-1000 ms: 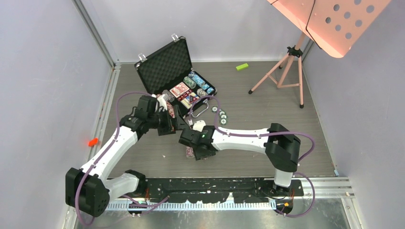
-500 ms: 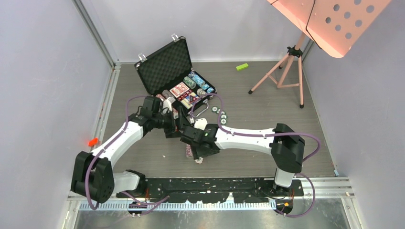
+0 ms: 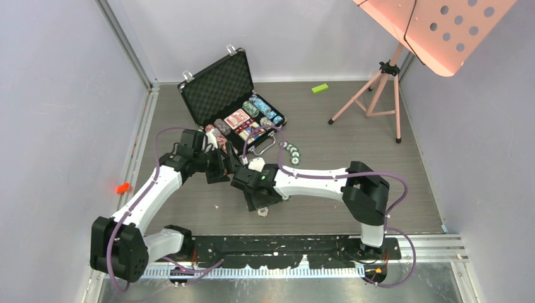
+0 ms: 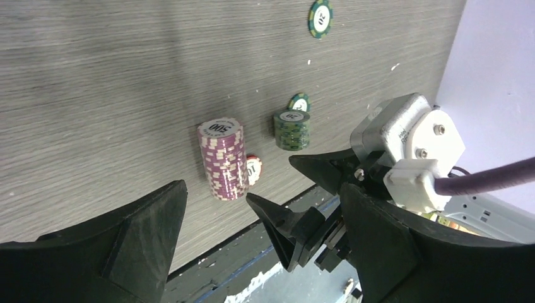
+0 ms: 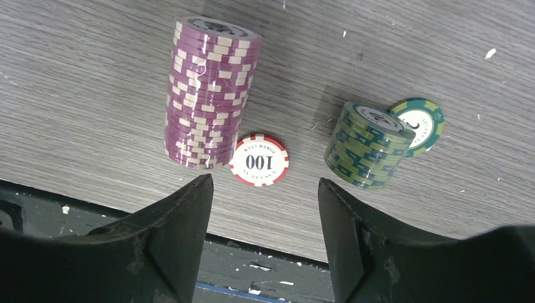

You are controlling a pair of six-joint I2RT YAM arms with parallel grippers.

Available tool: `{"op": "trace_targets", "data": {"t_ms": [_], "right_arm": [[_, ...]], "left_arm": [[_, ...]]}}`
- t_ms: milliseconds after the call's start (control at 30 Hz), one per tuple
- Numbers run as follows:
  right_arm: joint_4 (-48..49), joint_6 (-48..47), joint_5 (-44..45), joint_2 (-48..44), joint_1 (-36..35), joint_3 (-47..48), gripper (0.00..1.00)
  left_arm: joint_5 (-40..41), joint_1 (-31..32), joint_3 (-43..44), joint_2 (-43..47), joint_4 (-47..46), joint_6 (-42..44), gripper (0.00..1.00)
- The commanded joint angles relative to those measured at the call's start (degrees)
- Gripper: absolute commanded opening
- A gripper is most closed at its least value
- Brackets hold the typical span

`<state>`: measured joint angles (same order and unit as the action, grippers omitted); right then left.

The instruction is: Pack up texas hold em set

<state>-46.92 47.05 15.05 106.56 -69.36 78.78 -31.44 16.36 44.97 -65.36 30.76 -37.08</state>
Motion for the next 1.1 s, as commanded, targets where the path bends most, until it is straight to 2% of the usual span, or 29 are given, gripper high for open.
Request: {"op": "trace_targets", "data": {"t_ms": [0, 600, 633, 733, 800, 933, 1067], "right_arm": [[0.86, -1.3, -1.9, 2.1, -0.69, 1.91, 0.68], [3.31, -0.54, -4.17, 8.35, -0.69, -1.83, 0.67], [3.49, -0.46, -4.34, 8.37, -0.69, -1.99, 0.66], [3.67, -0.04, -4.78, 8.37, -0.69, -2.45, 0.53], [3.14, 0.3, -4.26, 8.01, -0.64, -2.49, 0.49], [1.95, 0.92, -3.18, 6.55, -0.5, -3.27, 0.42], [1.32, 1.11, -2.16, 4.63, -0.34, -4.33, 0.41]], "left_arm": [[0.89, -0.1, 2.49, 2.01, -0.18, 1.13, 0.96], [0.99, -0.25, 1.97, 1.47, 0.04, 2.1, 0.96], [1.14, -0.27, 1.89, 1.58, 0.0, 2.1, 0.96], [2.01, -0.28, 1.79, 1.6, -0.05, 2.14, 0.96], [2.04, -0.28, 1.79, 1.2, -0.09, 2.19, 0.96], [1.61, -0.28, 2.36, 0.62, 0.03, 2.14, 0.96], [1.51, -0.28, 2.32, 1.73, 0.17, 2.02, 0.95]]}}
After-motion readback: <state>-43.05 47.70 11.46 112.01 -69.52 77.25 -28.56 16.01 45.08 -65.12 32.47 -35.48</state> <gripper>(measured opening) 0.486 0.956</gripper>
